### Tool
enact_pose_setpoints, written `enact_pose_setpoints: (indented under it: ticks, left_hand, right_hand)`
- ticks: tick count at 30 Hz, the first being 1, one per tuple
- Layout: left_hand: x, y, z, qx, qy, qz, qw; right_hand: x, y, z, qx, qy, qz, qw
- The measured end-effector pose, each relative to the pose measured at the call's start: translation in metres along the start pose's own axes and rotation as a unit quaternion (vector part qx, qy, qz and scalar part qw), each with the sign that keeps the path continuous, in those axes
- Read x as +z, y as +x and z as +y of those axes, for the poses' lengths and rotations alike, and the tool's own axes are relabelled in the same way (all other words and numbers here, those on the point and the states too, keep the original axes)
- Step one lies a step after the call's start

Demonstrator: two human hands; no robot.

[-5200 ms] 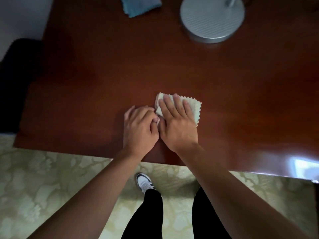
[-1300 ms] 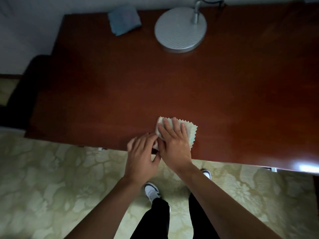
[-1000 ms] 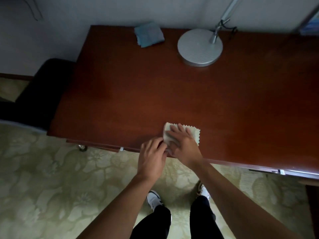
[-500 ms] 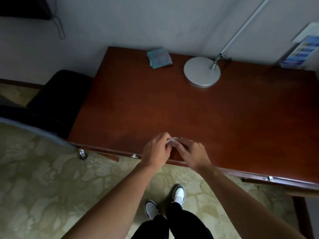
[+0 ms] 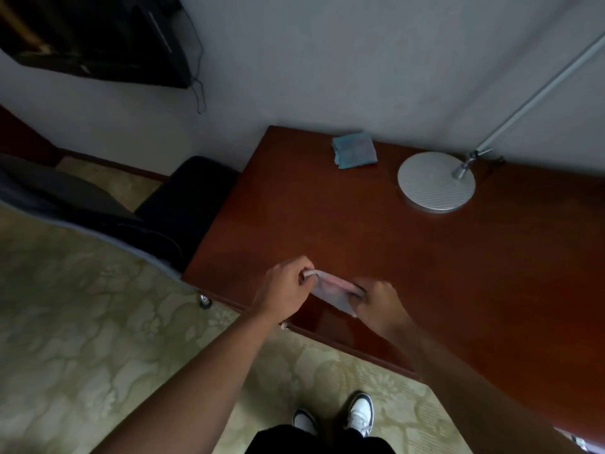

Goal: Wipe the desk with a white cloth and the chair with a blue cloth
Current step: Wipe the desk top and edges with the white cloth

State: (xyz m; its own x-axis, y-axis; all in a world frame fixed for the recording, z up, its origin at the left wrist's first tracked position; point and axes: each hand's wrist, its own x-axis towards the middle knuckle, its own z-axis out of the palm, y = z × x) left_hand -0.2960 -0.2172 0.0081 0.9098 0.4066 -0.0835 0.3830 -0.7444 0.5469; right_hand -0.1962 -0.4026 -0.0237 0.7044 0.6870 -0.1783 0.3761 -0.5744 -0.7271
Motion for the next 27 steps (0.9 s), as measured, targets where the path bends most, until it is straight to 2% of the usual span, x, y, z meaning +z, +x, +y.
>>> enact_pose_setpoints:
  ticks: [9,15,20,23,27]
  left_hand:
    - [-0.037,0.042,-0.033,-0.045,0.015,0.001,0.999]
    - [-0.051,0.118,-0.073,-0.021,-0.016,0.016,1.000]
    - [-0.063,0.204,-0.099,-0.008,-0.057,0.000,0.998]
    - [-0.084,0.263,-0.105,0.035,-0.055,0.017,0.998]
    - [-0.107,0.334,-0.097,0.125,-0.054,0.104,0.985]
  right_hand:
    - [0.002,0.073,-0.038,0.000,0.000,-0.030,1.000]
    - [0.007,0.146,-0.045,0.015,-0.012,-0.014,1.000]
    - [0.003,0.228,-0.063,0.007,-0.057,0.002,0.998]
    - [-0.014,0.286,-0.071,-0.004,-0.099,0.045,0.994]
    - [-0.032,0.351,-0.081,-0.042,-0.145,0.150,0.977]
